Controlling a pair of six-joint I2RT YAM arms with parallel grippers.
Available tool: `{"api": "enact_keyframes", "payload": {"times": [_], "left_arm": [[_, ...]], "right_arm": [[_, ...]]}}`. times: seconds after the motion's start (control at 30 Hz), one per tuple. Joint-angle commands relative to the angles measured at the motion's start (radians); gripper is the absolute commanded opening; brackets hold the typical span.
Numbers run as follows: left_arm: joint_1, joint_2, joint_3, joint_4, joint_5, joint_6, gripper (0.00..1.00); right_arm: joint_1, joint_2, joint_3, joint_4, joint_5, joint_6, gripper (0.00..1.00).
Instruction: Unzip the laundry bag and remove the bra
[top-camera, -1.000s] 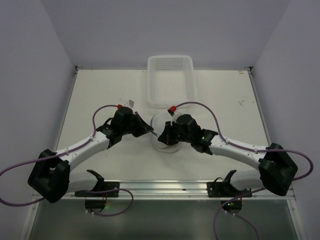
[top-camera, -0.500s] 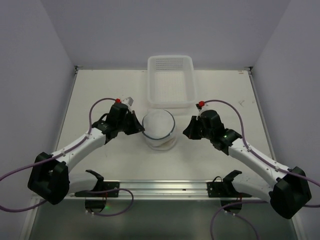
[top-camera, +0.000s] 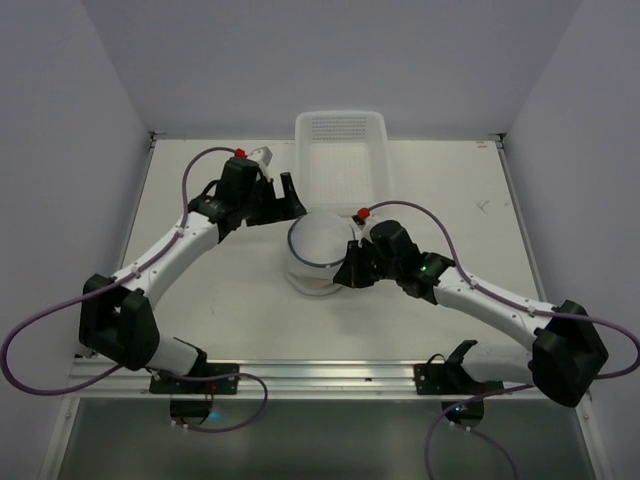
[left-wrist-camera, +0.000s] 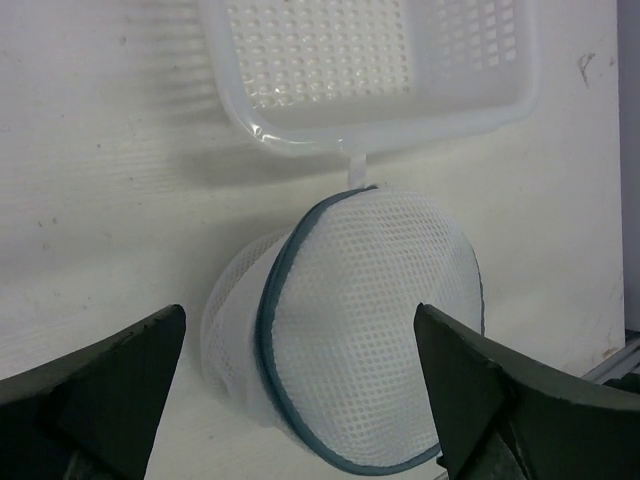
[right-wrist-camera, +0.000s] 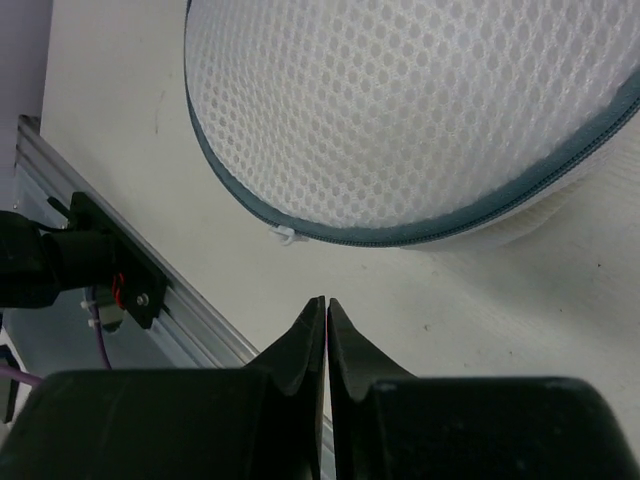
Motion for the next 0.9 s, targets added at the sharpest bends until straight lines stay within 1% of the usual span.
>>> {"api": "enact_keyframes", "payload": {"times": [0.0, 0.07, 0.1, 0.13, 0.17, 0.2, 0.23, 0.27, 0.3, 0.33, 0.37, 0.43, 0.53, 0.57, 0.63, 0.73, 0.83, 0.87], "left_arm": [[0.008, -0.089, -0.042, -0.085, -0.037, -0.083, 1.0], [0.008, -0.137, -0.096, -0.085, -0.036, -0.145, 1.0], [0.007, -0.195, -0.128, -0.077, -0.033, -0.182, 1.0], [0.005, -0.228, -0.209, -0.042, -0.021, -0.261, 1.0], [0.002, -0.29, -0.254, -0.016, 0.007, -0.301, 1.0], [-0.002, -0.318, -0.298, 0.012, 0.019, -0.346, 1.0], [-0.021, -0.344, -0.379, 0.042, 0.031, -0.431, 1.0], [-0.034, -0.387, -0.415, 0.106, 0.036, -0.47, 1.0], [-0.051, -0.404, -0.443, 0.139, 0.033, -0.507, 1.0], [-0.088, -0.416, -0.464, 0.168, 0.024, -0.563, 0.99], [-0.11, -0.424, -0.484, 0.202, -0.013, -0.582, 0.98], [-0.168, -0.409, -0.48, 0.211, -0.056, -0.605, 0.97], [-0.197, -0.352, -0.474, 0.245, -0.076, -0.628, 0.94], [-0.199, -0.329, -0.477, 0.268, -0.067, -0.636, 0.91], [-0.208, -0.311, -0.489, 0.314, -0.07, -0.654, 0.89], [-0.209, -0.28, -0.486, 0.343, -0.096, -0.659, 0.83], [-0.211, -0.249, -0.489, 0.372, -0.093, -0.668, 0.75], [-0.211, -0.239, -0.488, 0.375, -0.088, -0.667, 0.69]], "right_arm": [[-0.002, -0.055, 0.031, 0.026, 0.014, 0.009, 0.08], [-0.003, -0.073, 0.029, 0.011, 0.021, 0.008, 0.12], [-0.002, -0.096, 0.026, 0.003, 0.032, 0.003, 0.15], [-0.002, -0.11, 0.026, -0.015, 0.044, 0.002, 0.23], [-0.002, -0.121, 0.022, -0.021, 0.072, -0.003, 0.27], [-0.003, -0.145, 0.014, -0.029, 0.078, -0.003, 0.31], [-0.005, -0.156, 0.009, -0.034, 0.086, -0.001, 0.4], [-0.003, -0.168, 0.003, -0.034, 0.099, 0.0, 0.46], [-0.003, -0.178, -0.005, -0.032, 0.106, 0.002, 0.52], [-0.003, -0.197, -0.009, -0.031, 0.112, 0.003, 0.63], [-0.005, -0.207, -0.014, -0.029, 0.116, 0.005, 0.68], [-0.003, -0.23, -0.028, -0.014, 0.127, 0.006, 0.75], [-0.003, -0.241, -0.04, 0.005, 0.135, -0.001, 0.78], [-0.003, -0.238, -0.041, 0.008, 0.135, -0.003, 0.79], [-0.005, -0.233, -0.038, 0.011, 0.132, -0.006, 0.79], [-0.003, -0.225, -0.049, 0.04, 0.118, -0.009, 0.79], [-0.003, -0.221, -0.071, 0.084, 0.106, -0.009, 0.78], [-0.002, -0.213, -0.077, 0.093, 0.104, -0.009, 0.78]]}}
